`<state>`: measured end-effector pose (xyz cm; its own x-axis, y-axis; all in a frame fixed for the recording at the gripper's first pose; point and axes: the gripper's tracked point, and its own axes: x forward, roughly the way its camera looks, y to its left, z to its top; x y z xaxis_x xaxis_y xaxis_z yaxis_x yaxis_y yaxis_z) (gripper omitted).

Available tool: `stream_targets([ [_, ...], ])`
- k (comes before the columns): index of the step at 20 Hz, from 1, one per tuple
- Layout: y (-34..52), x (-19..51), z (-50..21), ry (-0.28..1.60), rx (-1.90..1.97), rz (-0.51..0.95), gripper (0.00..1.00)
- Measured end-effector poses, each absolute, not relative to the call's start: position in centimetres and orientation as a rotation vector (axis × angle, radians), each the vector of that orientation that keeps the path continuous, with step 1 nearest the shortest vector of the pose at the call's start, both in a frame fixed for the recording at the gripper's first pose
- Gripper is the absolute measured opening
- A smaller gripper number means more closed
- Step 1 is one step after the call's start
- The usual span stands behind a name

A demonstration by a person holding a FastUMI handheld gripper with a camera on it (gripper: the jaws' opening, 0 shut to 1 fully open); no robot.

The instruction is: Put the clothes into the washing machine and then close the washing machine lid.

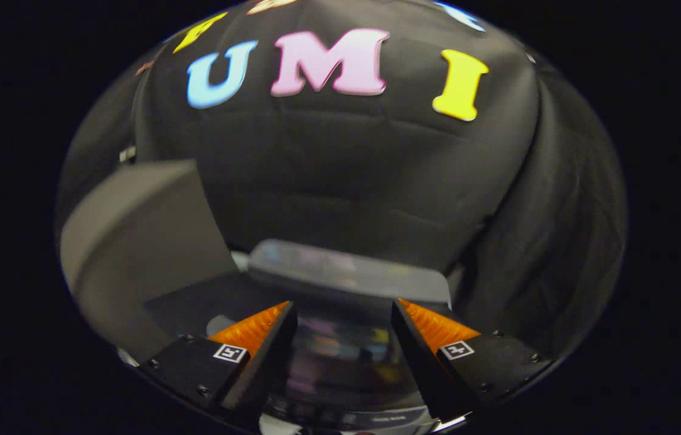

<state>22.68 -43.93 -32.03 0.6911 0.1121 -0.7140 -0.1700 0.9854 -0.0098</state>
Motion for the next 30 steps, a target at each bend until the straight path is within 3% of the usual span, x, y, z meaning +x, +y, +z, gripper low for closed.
stream_targets([
  [7,-43.8,25.1,-30.2,0.723,0.015,0.134,0.99],
  [16,-41.8,28.3,-15.8,0.383,0.136,-0.005,0.99],
  [22,-34.8,24.8,-6.3,0.218,0.149,-0.020,0.99],
  [30,-19.0,19.6,-0.3,0.170,0.166,0.039,0.99],
])
